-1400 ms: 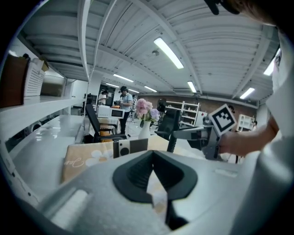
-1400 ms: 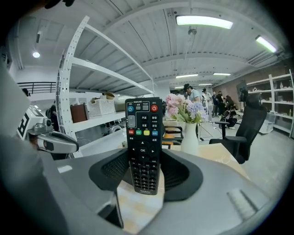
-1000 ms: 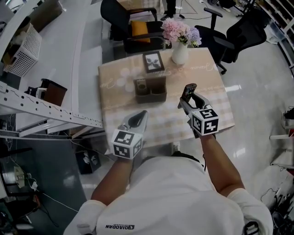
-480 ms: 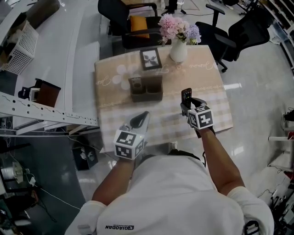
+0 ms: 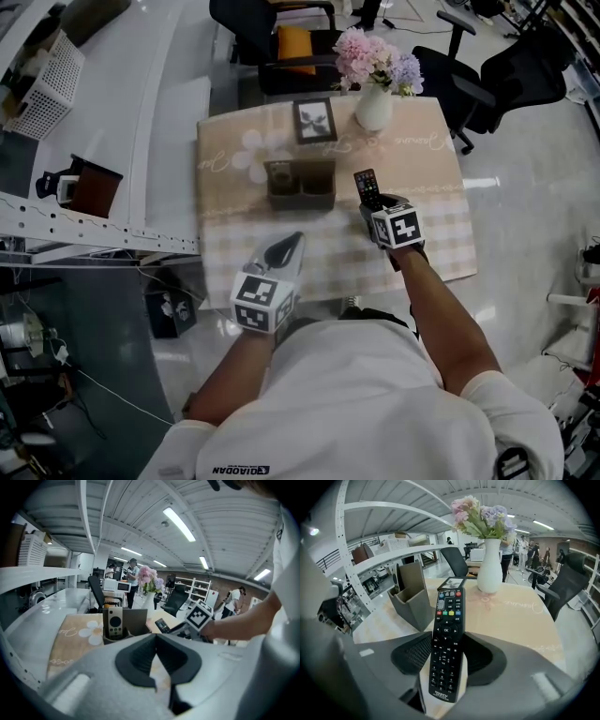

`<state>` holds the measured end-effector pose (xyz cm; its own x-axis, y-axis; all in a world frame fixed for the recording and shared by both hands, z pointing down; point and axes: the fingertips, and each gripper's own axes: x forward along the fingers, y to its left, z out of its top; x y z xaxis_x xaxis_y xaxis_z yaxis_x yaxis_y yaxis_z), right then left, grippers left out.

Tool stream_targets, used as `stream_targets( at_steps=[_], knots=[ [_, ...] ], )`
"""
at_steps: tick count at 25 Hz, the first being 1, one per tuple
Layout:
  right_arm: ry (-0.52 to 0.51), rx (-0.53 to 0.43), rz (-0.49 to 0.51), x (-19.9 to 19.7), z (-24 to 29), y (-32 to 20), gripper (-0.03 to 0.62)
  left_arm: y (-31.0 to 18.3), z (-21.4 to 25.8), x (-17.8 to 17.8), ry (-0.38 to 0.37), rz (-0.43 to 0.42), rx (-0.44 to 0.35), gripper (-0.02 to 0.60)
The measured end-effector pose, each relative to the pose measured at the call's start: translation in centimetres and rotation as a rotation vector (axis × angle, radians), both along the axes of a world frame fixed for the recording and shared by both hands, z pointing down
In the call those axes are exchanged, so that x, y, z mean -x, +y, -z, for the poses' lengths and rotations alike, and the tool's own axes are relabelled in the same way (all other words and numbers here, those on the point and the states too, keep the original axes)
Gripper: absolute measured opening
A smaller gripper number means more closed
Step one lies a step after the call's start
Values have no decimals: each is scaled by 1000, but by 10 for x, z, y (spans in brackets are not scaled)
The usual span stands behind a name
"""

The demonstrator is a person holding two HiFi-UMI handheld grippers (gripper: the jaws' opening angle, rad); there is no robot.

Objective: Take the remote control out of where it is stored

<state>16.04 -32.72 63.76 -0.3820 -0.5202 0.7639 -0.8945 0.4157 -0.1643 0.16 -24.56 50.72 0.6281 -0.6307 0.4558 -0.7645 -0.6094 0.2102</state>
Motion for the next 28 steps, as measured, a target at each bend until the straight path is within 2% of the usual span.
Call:
stream_targets(
  at_steps=[9,11,19,21,28],
  knots=[
    [6,70,21,7,-34,-23,212,0,0,15,-13,63,4,3],
    [10,66,21,6,-36,-24,152,0,-1,21,-15,83,5,3],
    [43,39,13,4,-35,-28,179,5,-1,31,-13,90,7,3],
    [47,31,7,2,-32,-28,209,6,0,33,-11,83,4,3],
    [23,-27,-54,-9,-11,-17,201,9,7,40,11,59,-8,3]
  ],
)
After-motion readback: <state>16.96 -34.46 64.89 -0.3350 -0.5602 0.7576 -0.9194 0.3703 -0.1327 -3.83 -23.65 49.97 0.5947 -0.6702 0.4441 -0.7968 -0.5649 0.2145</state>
